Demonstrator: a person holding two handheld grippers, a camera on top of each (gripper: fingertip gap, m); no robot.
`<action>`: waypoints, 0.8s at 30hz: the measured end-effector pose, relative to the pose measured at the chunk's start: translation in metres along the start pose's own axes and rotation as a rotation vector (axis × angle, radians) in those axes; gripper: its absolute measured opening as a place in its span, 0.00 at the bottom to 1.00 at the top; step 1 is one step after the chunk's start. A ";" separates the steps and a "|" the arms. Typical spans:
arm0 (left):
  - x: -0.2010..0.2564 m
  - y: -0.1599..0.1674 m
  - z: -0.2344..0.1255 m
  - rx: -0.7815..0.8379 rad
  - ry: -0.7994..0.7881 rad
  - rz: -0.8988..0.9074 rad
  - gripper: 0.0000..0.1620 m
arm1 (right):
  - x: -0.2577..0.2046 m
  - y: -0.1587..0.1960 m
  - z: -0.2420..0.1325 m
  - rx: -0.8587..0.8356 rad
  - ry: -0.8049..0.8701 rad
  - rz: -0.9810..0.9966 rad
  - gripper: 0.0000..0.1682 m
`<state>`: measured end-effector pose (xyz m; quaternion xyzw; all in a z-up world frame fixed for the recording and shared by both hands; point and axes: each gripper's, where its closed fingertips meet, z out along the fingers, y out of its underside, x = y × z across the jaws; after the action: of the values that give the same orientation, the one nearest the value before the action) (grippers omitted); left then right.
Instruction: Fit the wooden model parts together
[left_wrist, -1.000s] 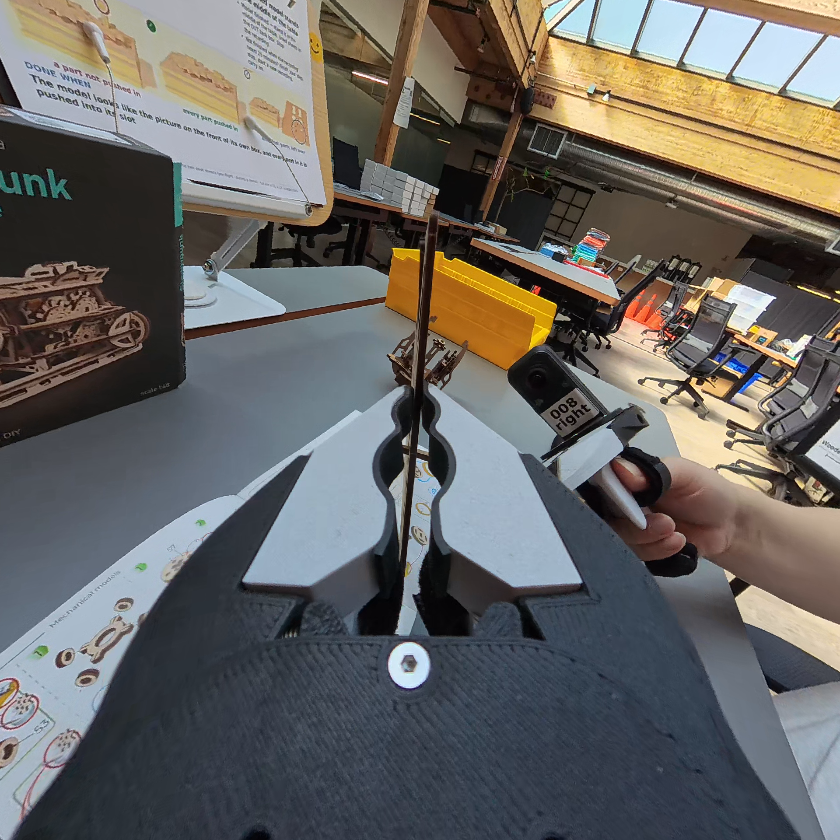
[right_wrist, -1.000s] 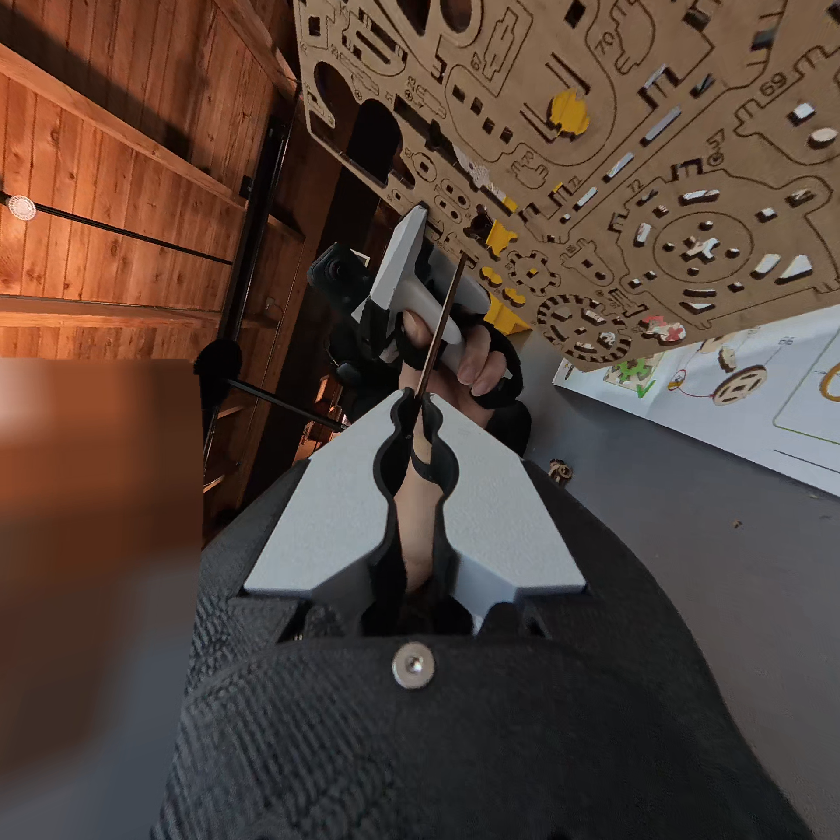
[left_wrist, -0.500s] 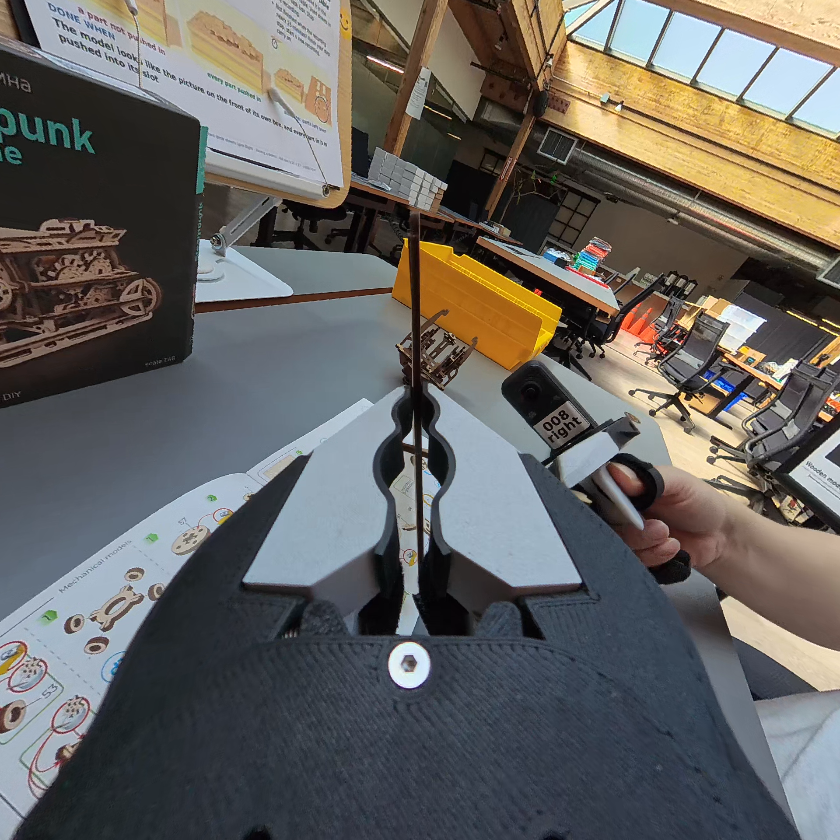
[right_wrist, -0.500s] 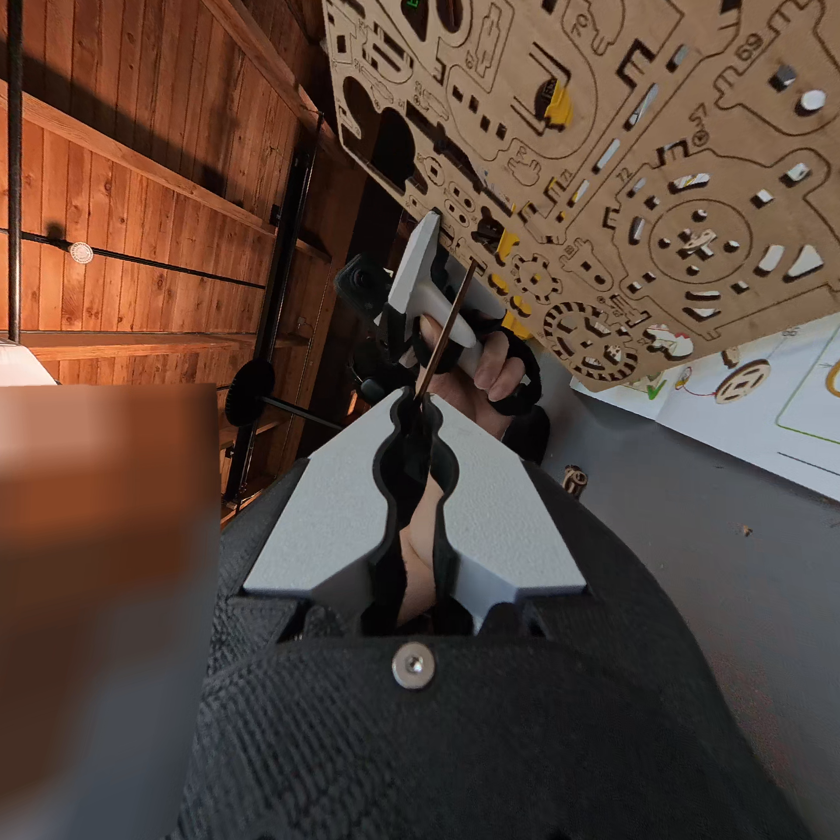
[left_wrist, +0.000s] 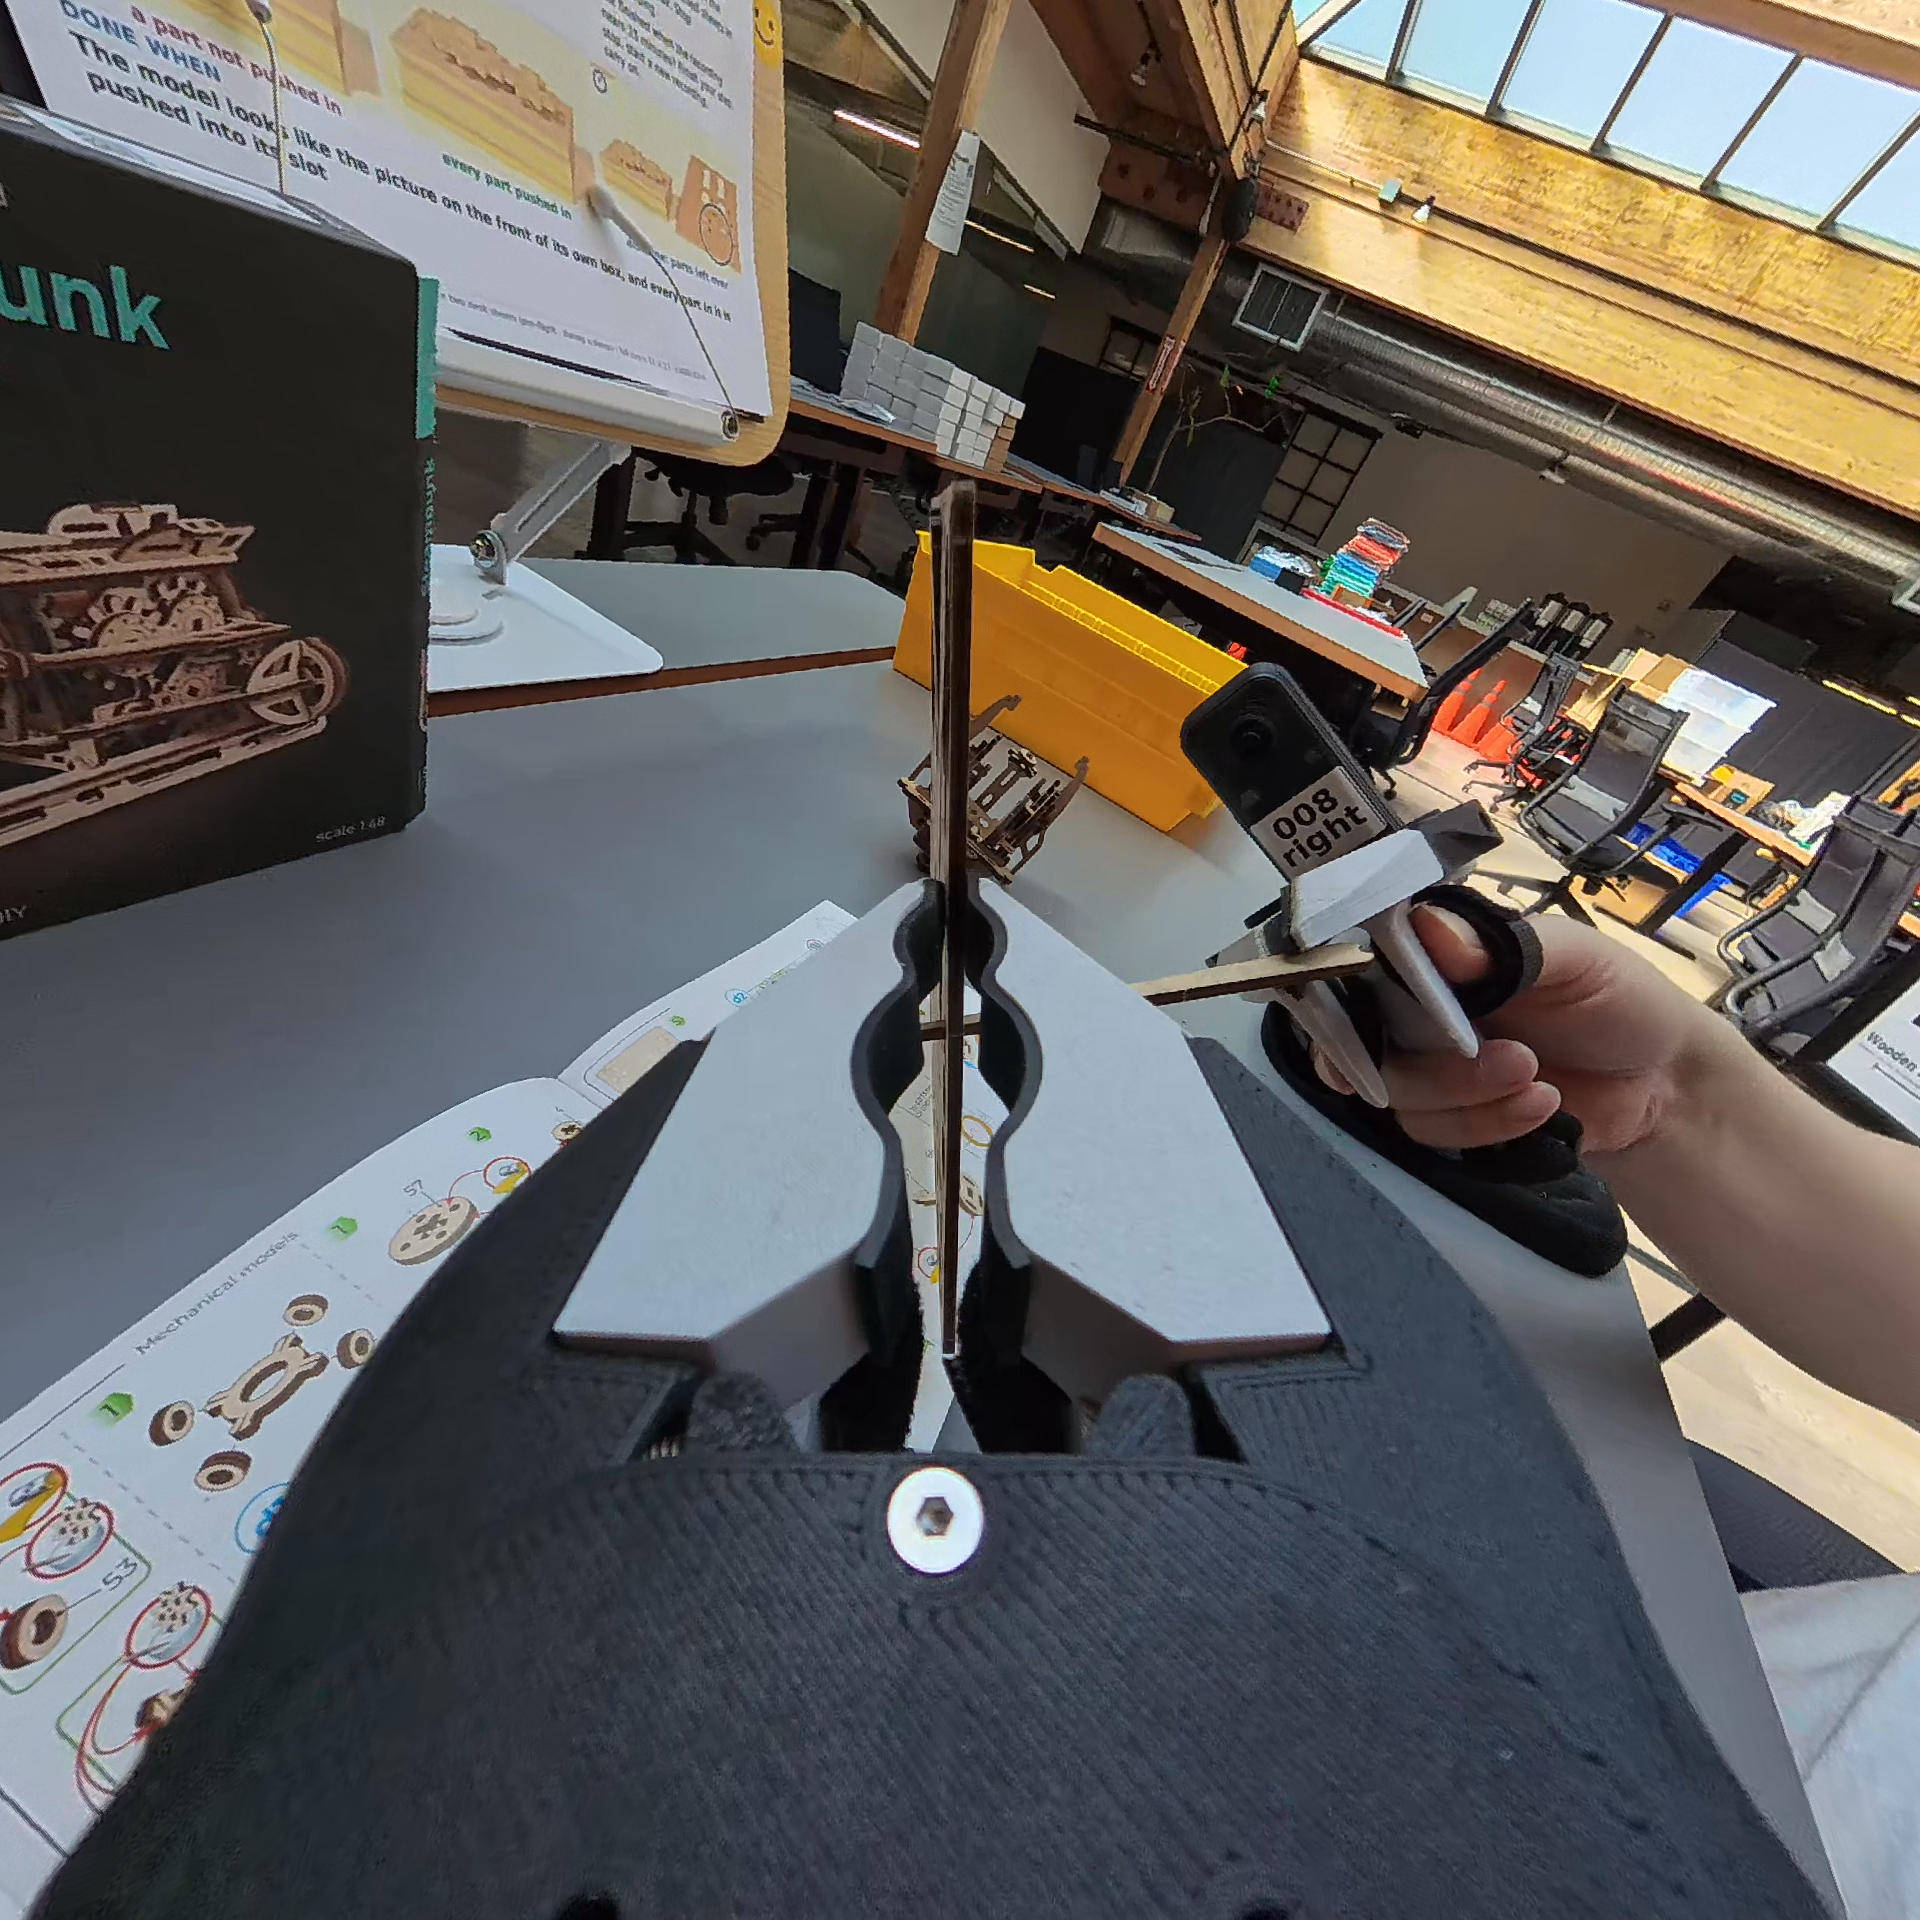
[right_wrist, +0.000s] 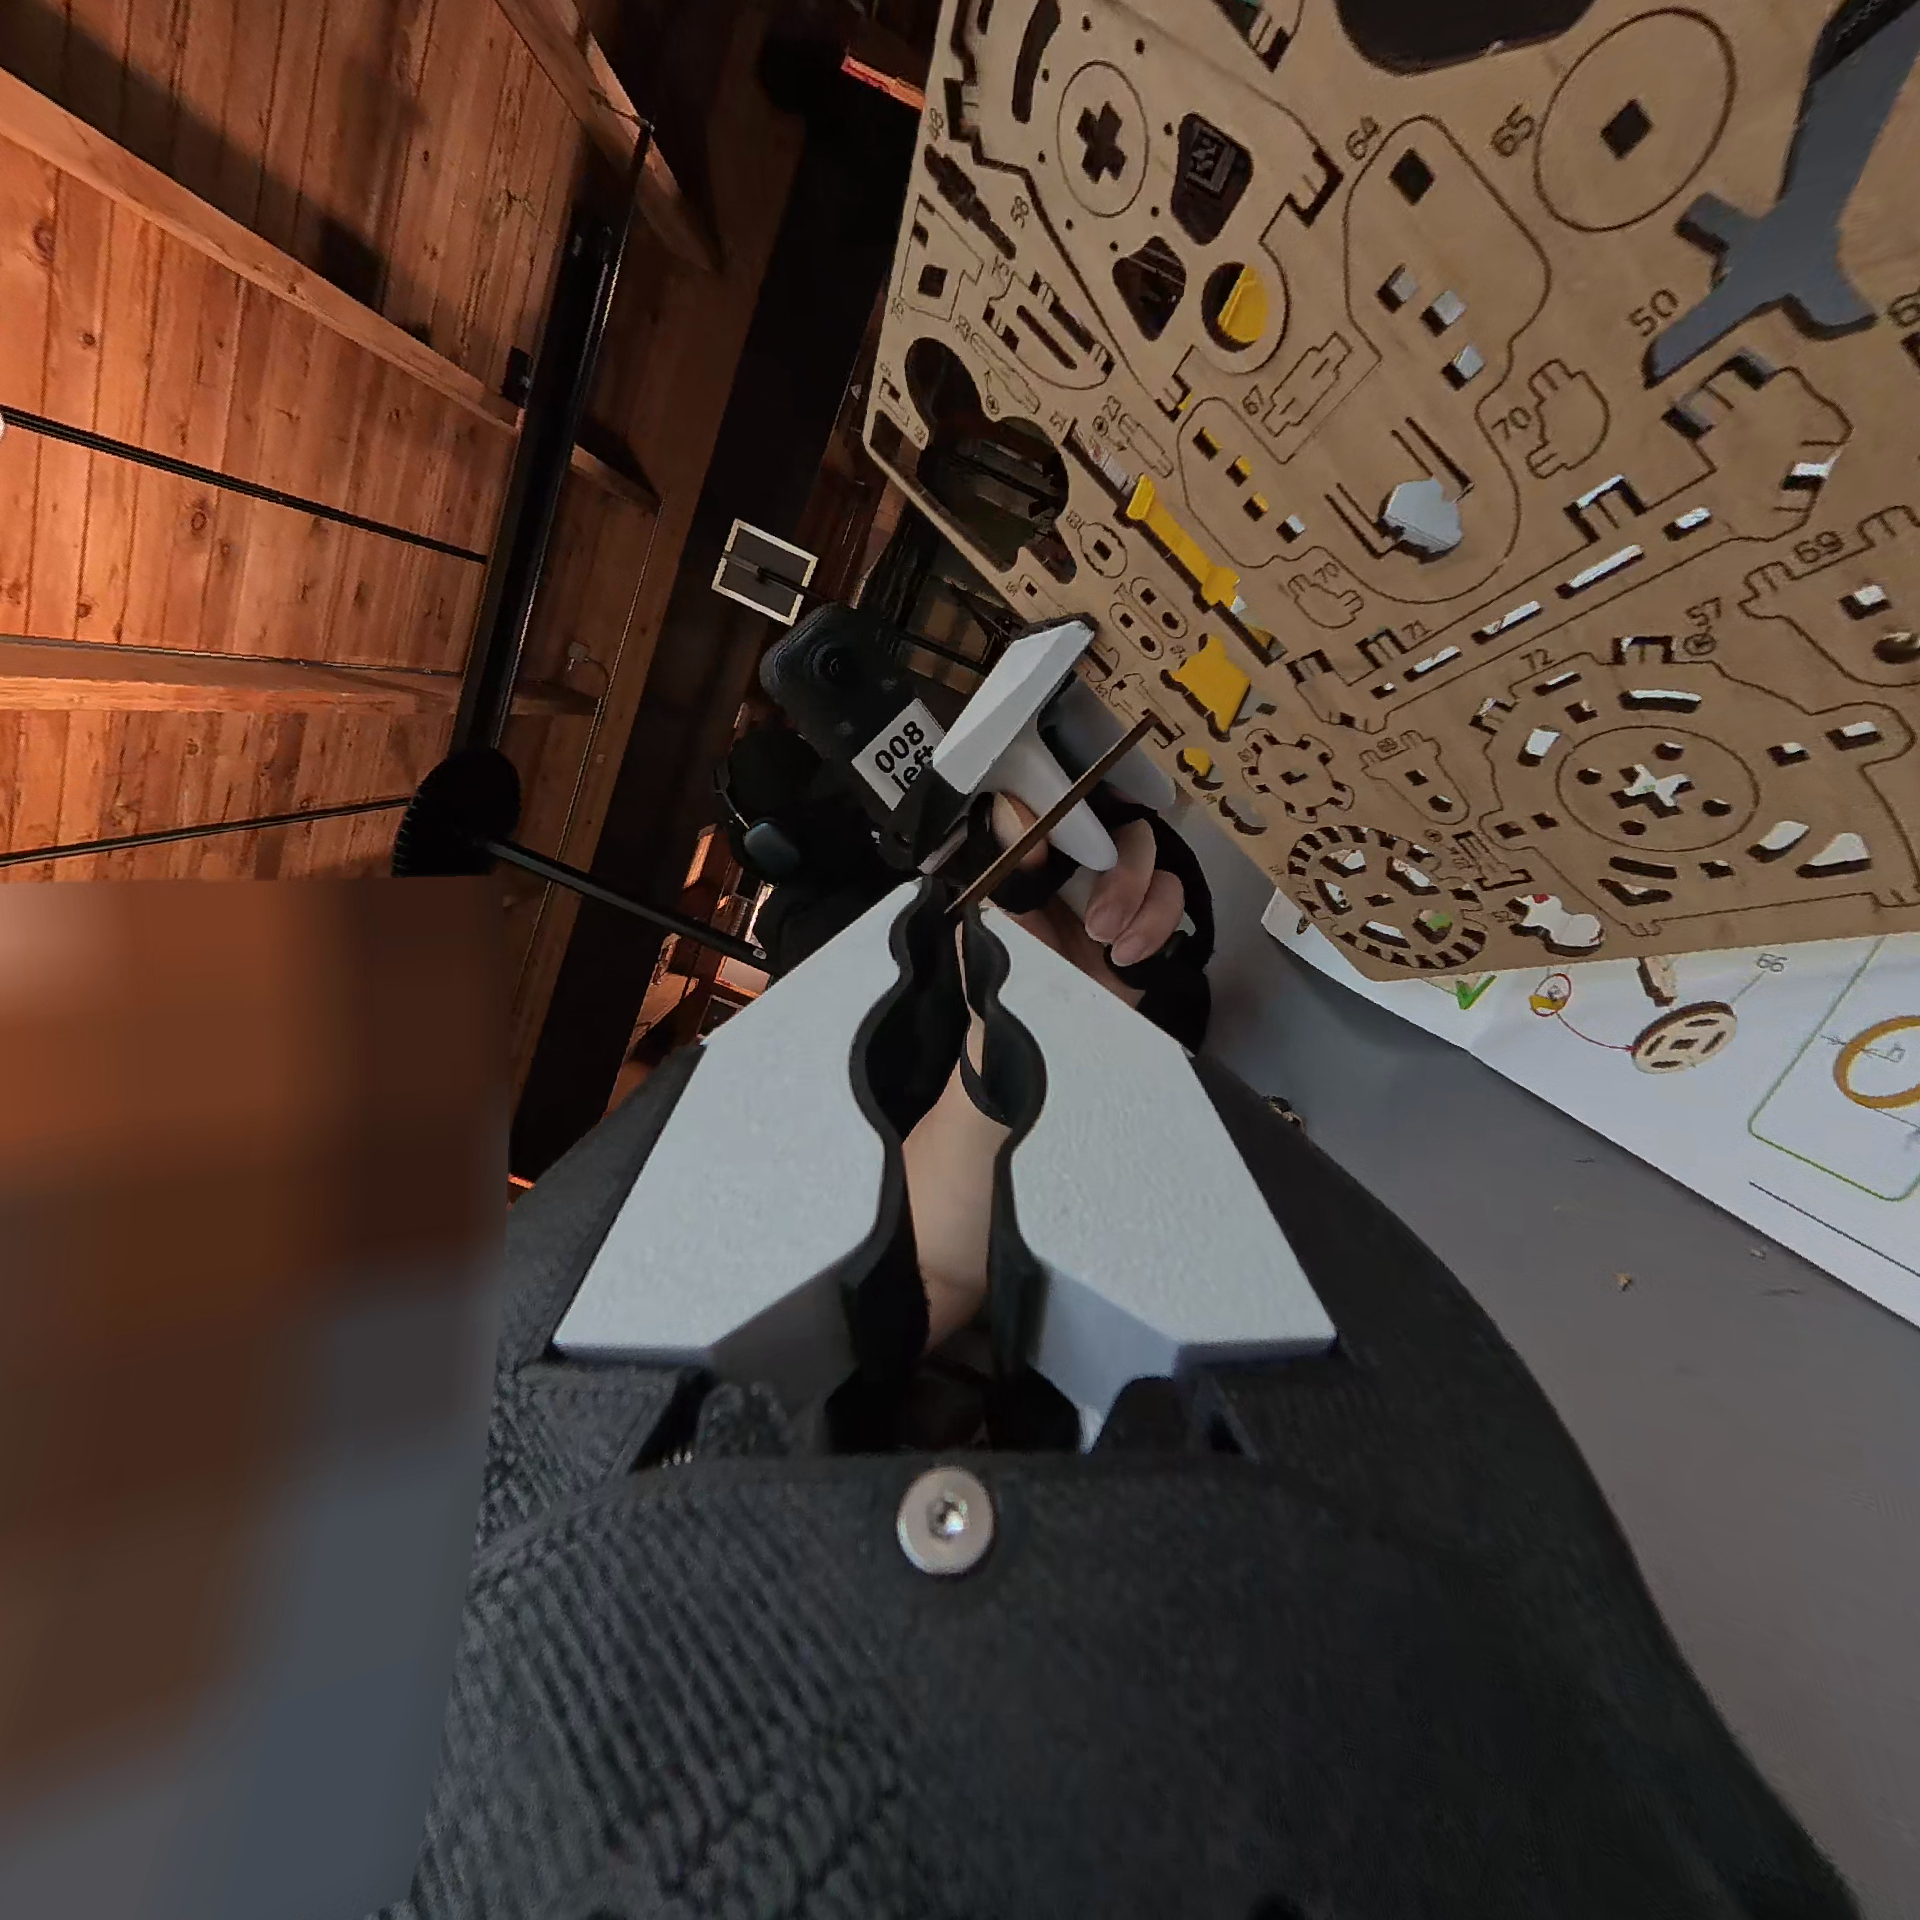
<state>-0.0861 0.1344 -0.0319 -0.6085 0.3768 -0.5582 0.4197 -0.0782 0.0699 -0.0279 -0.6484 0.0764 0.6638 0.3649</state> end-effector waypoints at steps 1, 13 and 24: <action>0.000 0.000 0.000 -0.002 0.002 -0.003 0.01 | 0.000 -0.001 -0.001 0.004 0.002 -0.001 0.00; -0.003 0.000 -0.001 -0.005 -0.027 0.030 0.00 | -0.002 0.024 0.022 0.003 -0.005 0.024 0.01; 0.002 0.001 0.001 -0.014 0.017 0.015 0.01 | 0.002 -0.004 -0.005 0.009 0.047 -0.056 0.00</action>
<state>-0.0852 0.1325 -0.0323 -0.6040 0.3889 -0.5572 0.4164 -0.0716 0.0707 -0.0286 -0.6639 0.0696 0.6375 0.3846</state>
